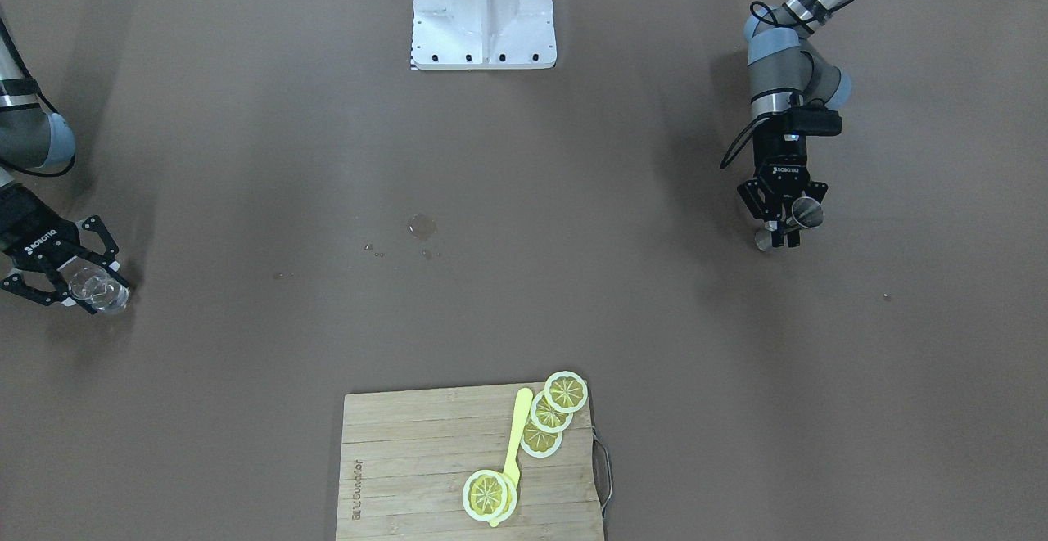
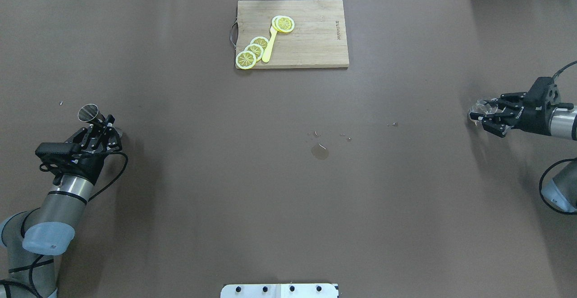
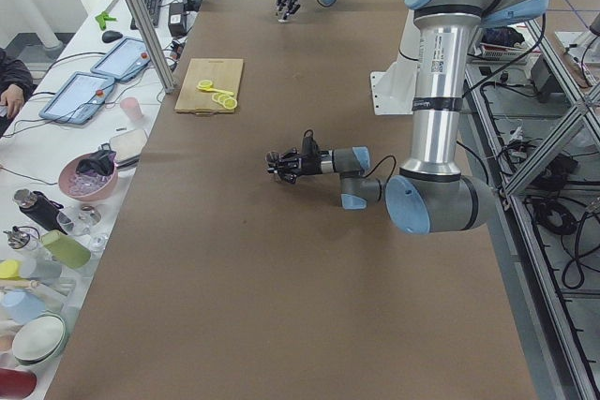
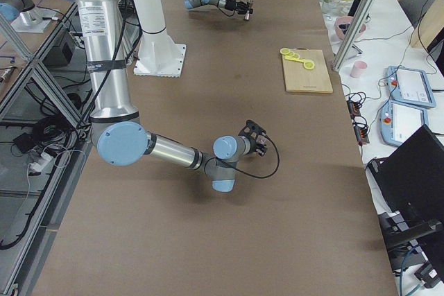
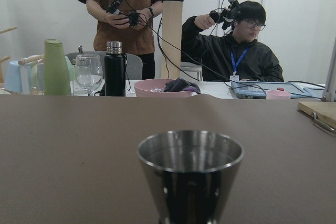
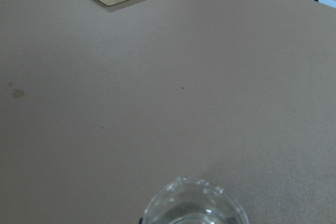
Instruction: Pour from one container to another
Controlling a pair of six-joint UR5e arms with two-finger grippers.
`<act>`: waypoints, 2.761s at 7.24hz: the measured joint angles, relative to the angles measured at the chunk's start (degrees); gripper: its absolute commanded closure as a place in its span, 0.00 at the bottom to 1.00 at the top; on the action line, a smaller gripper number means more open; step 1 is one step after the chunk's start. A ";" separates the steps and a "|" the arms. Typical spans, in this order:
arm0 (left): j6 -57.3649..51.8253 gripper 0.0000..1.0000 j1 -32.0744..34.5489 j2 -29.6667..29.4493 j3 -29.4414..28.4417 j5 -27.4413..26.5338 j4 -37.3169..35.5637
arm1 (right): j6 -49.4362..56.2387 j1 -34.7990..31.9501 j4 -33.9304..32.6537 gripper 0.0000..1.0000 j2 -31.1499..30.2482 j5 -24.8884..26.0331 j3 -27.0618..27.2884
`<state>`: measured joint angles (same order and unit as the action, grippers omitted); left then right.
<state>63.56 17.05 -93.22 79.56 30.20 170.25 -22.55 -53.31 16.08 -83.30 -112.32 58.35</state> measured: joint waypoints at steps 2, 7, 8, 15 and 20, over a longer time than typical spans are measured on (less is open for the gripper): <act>-0.24 1.00 0.01 0.27 2.08 0.05 -0.25 | -0.09 -0.58 -1.00 1.00 0.10 -1.42 1.37; -0.18 1.00 0.25 0.61 6.80 0.70 -0.53 | -0.30 -5.05 -22.54 1.00 2.65 -12.70 17.30; -0.17 1.00 0.26 0.60 7.78 0.77 -0.58 | -0.25 -5.63 -27.37 1.00 3.73 -15.06 20.47; -19.26 1.00 0.77 -0.32 16.23 17.09 -1.88 | 1.50 -9.52 -35.61 1.00 6.42 -23.43 24.83; -34.66 1.00 5.25 -6.89 16.96 39.70 -2.86 | 3.84 -9.12 -38.36 1.00 8.08 -22.77 24.77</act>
<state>28.90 22.30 -100.11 96.52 69.90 167.39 -18.70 -62.42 -22.27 -75.22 -135.09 83.12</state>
